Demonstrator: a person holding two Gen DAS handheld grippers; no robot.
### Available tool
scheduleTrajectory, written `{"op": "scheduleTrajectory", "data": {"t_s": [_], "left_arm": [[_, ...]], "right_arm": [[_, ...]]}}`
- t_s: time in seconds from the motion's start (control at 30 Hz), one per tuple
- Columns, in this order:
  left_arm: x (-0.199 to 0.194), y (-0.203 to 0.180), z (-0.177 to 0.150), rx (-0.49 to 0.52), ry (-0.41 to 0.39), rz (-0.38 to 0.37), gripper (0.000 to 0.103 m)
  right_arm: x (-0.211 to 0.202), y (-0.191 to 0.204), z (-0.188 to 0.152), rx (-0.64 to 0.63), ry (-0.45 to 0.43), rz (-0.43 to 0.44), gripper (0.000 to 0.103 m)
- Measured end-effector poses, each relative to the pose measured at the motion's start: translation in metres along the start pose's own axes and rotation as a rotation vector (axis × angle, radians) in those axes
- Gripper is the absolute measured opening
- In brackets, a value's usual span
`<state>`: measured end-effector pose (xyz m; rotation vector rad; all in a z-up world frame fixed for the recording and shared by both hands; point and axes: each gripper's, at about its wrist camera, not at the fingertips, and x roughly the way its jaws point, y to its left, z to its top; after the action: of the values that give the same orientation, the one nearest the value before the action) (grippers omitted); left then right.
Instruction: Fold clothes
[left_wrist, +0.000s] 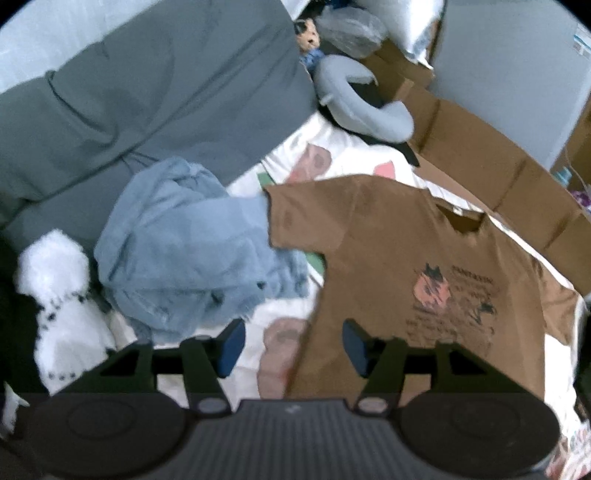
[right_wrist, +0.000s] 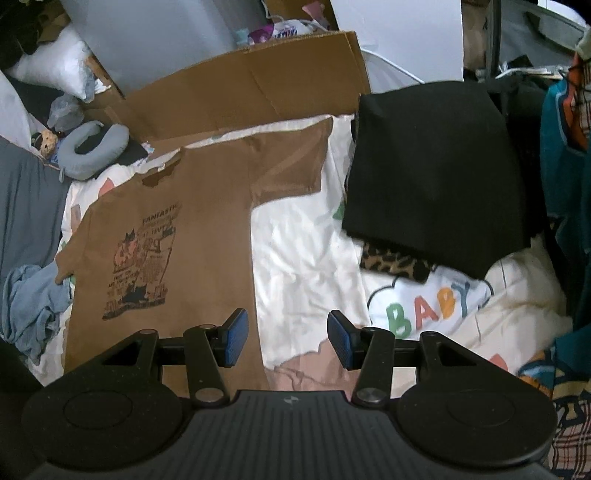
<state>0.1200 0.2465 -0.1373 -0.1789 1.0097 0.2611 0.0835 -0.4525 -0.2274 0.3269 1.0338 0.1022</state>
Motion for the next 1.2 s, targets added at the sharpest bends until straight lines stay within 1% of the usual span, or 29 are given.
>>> {"op": "scheduleTrajectory", "data": {"t_s": [0.23,0.37,0.47,0.6,0.73,0.97,1.13,1.2], "left_arm": [[0.011,-0.016,0.032,0.006,0.004,-0.006,0.061],[0.024,-0.037,0.049,0.044,0.002,-0.027,0.062],[0.037,-0.056,0.06,0.066,0.0,-0.059,0.062],[0.06,-0.079,0.065,0.096,0.001,-0.103,0.062],[0.092,-0.103,0.069,0.132,0.009,-0.147,0.062],[0.156,-0.142,0.074,0.176,0.033,-0.203,0.062],[0.197,-0.18,0.076,0.281,0.029,-0.221,0.062],[0.215,-0.195,0.076,0.294,0.046,-0.26,0.062]], "right_arm": [[0.01,0.006,0.022,0.018,0.0,0.011,0.054],[0.018,0.012,0.035,0.015,-0.002,0.027,0.054],[0.025,0.016,0.045,0.011,-0.009,0.036,0.054],[0.042,0.017,0.055,0.029,-0.012,0.051,0.054],[0.063,0.019,0.063,0.048,-0.025,0.061,0.054],[0.113,0.014,0.071,0.126,-0.037,0.062,0.053],[0.15,0.006,0.076,0.187,-0.04,0.06,0.05],[0.166,0.002,0.078,0.207,-0.044,0.058,0.05]]}}
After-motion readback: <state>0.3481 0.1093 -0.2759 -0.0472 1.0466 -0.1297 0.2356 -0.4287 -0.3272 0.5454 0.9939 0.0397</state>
